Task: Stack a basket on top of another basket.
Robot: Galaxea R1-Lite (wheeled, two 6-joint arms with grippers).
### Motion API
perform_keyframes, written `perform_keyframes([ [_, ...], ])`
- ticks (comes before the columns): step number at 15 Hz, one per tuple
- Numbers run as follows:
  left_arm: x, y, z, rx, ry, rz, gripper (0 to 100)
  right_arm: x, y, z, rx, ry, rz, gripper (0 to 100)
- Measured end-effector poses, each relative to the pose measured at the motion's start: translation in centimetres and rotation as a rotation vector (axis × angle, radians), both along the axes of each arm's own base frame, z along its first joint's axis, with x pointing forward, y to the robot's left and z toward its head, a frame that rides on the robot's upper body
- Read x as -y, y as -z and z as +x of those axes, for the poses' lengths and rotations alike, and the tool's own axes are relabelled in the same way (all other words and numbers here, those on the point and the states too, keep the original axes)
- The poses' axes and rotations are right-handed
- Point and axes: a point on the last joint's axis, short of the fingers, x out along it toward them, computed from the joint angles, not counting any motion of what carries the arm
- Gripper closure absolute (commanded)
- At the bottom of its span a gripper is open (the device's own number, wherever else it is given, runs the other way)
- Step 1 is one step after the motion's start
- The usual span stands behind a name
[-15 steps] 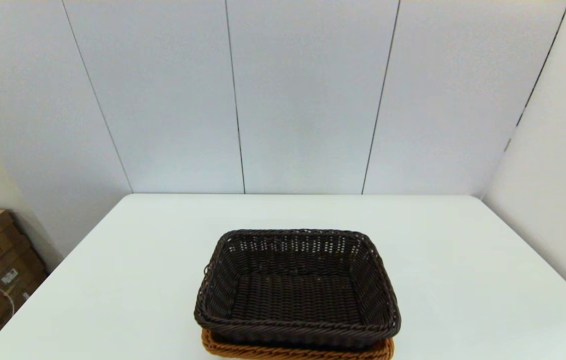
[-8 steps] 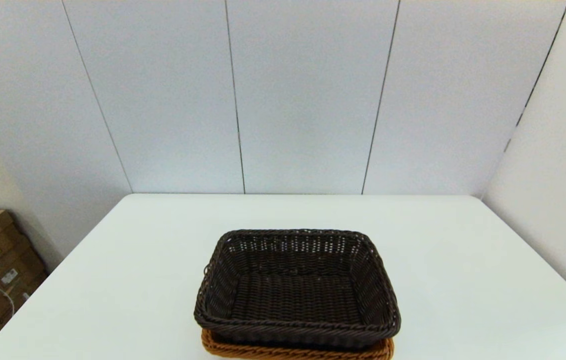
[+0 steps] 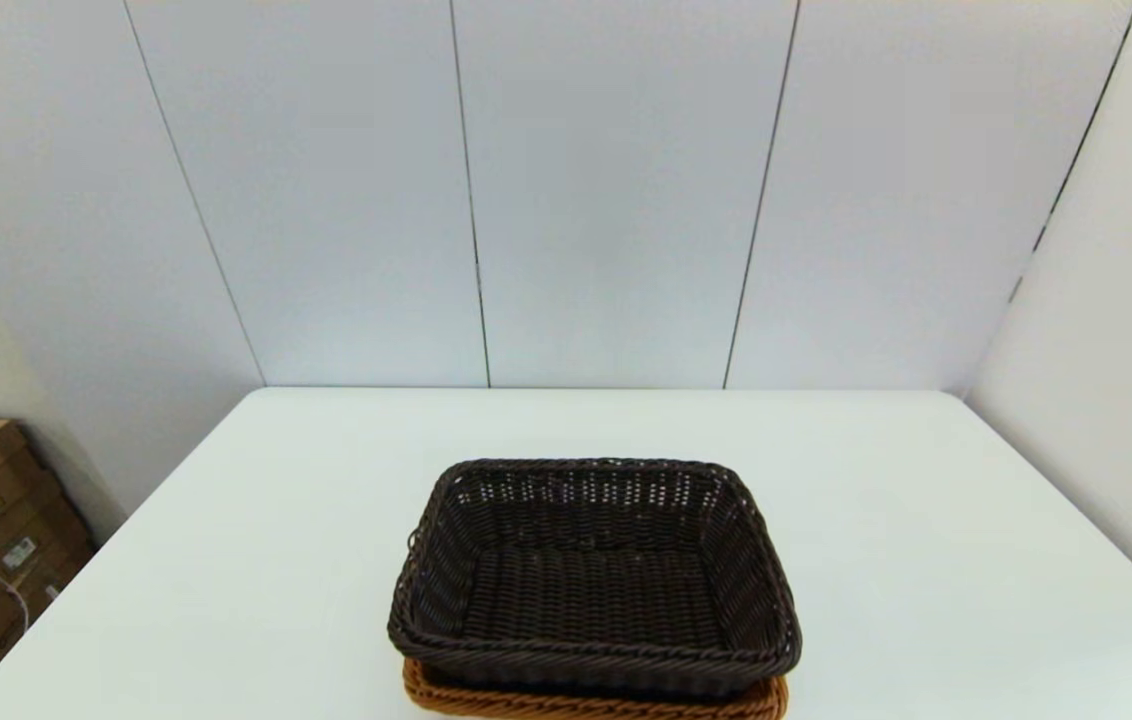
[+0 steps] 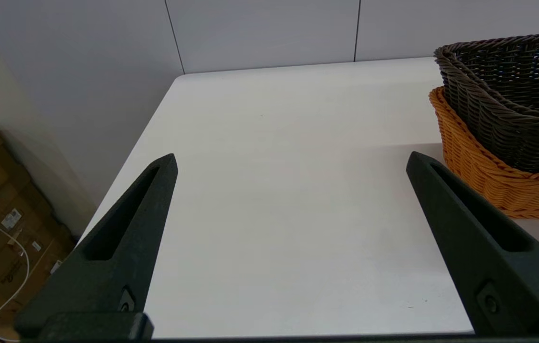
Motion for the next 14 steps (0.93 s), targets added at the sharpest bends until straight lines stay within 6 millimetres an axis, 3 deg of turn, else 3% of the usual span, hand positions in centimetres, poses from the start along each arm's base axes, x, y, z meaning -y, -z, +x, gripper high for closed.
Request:
perform_keyframes([
  [14,0.0,0.02,0.0,-0.002,-0.001,0.001,0,0.0,0.86,0.33,0.053,-0.002,-0.009,0],
])
